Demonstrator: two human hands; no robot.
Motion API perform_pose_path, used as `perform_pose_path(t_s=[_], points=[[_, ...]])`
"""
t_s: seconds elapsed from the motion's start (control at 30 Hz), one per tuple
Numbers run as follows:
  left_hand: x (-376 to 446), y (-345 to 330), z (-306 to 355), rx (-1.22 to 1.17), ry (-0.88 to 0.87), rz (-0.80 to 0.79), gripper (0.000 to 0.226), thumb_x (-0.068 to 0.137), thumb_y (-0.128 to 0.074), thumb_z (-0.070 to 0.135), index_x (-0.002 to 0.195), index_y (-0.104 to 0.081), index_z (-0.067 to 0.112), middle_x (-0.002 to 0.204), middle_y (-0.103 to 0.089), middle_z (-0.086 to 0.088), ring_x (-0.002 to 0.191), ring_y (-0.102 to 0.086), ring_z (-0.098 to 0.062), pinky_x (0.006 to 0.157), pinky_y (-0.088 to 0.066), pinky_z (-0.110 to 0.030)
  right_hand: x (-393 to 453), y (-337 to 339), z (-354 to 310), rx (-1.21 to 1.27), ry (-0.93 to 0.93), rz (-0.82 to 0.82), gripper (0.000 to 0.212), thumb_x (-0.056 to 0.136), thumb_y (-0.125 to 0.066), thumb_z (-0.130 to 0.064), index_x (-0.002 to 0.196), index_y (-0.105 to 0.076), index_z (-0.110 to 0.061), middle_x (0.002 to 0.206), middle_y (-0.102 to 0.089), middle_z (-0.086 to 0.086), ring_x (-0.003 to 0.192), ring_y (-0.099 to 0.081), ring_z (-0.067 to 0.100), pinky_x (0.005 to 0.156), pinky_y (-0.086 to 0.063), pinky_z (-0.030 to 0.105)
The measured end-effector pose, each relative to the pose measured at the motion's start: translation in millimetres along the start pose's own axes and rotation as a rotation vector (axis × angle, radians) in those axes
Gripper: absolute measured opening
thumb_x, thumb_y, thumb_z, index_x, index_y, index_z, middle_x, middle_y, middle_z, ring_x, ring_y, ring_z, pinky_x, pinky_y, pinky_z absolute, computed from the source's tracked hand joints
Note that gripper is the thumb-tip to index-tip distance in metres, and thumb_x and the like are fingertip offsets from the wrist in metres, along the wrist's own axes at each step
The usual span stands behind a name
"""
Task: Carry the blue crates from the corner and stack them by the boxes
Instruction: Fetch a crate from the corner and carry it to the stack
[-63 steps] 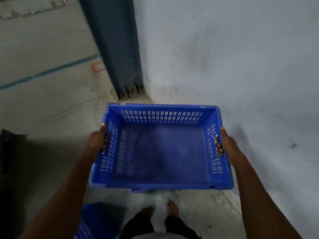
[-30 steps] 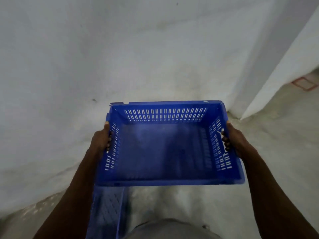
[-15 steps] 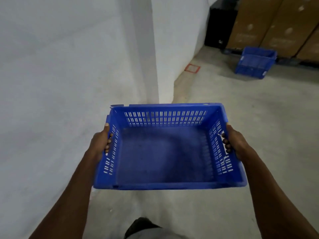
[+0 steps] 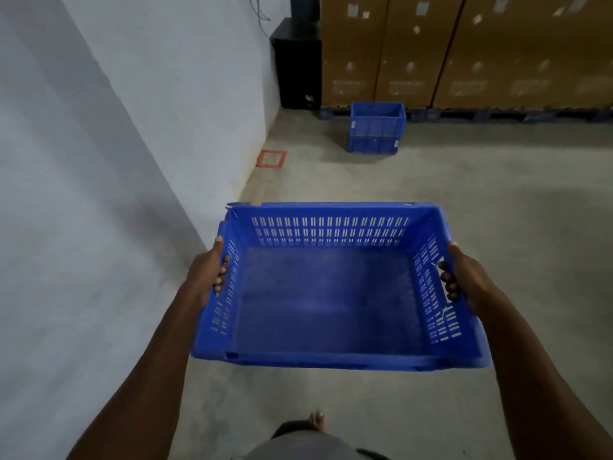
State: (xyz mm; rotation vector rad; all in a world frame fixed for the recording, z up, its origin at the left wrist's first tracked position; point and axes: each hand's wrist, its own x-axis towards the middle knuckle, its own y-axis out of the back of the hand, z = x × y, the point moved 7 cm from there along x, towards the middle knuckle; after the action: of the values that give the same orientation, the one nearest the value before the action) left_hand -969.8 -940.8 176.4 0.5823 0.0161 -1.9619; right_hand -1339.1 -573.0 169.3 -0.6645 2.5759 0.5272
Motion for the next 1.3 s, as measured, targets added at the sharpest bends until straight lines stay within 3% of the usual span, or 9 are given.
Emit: perform_pose_path(t_s=[0.27, 0.63, 1.0, 1.3], points=[[156.9, -143.3, 123.8, 0.068, -0.025, -0.115, 0.053, 0.098, -0.045, 0.064, 0.076, -0.053, 0.017, 0.054, -0.039, 0.002, 0.038, -0.028, -0.013, 0.045, -0.025, -0.023, 148.6, 49.7, -76.5, 0.077, -0.053, 0.141, 0.060, 0.097, -0.038, -0.067, 0.090, -0.055, -0.010, 0.066, -0.045, 0.003, 0.051, -0.037, 0.016, 0.049, -0.035, 0.030], [349.0, -309.3, 259.6, 0.036, 0.002, -0.125, 0.050, 0.101, -0.039, 0.061, 0.076, -0.048, 0.019, 0.046, -0.034, 0.006, 0.032, -0.025, -0.009, 0.038, -0.023, -0.019, 417.1, 76.7, -215.6, 0.087, -0.037, 0.125, 0.061, 0.096, -0.039, -0.068, 0.088, -0.056, -0.010, 0.062, -0.045, 0.003, 0.044, -0.036, 0.014, 0.044, -0.034, 0.026], [583.9, -433.0, 368.6, 0.039, 0.030, -0.113, 0.052, 0.101, -0.037, 0.063, 0.074, -0.048, 0.020, 0.045, -0.035, 0.007, 0.034, -0.025, -0.010, 0.041, -0.022, -0.019, 670.6, 51.6, -358.2, 0.074, -0.040, 0.128, 0.057, 0.099, -0.039, -0.063, 0.084, -0.054, -0.010, 0.063, -0.042, 0.003, 0.048, -0.032, 0.015, 0.046, -0.030, 0.026], [779.9, -528.2, 500.2, 0.090, -0.022, -0.165, 0.045, 0.103, -0.037, 0.058, 0.078, -0.047, 0.022, 0.048, -0.035, 0.005, 0.033, -0.025, -0.010, 0.041, -0.022, -0.019, 841.4, 31.1, -472.1, 0.102, -0.068, 0.193, 0.057, 0.098, -0.038, -0.063, 0.090, -0.057, -0.010, 0.067, -0.045, 0.003, 0.051, -0.037, 0.016, 0.048, -0.035, 0.029]])
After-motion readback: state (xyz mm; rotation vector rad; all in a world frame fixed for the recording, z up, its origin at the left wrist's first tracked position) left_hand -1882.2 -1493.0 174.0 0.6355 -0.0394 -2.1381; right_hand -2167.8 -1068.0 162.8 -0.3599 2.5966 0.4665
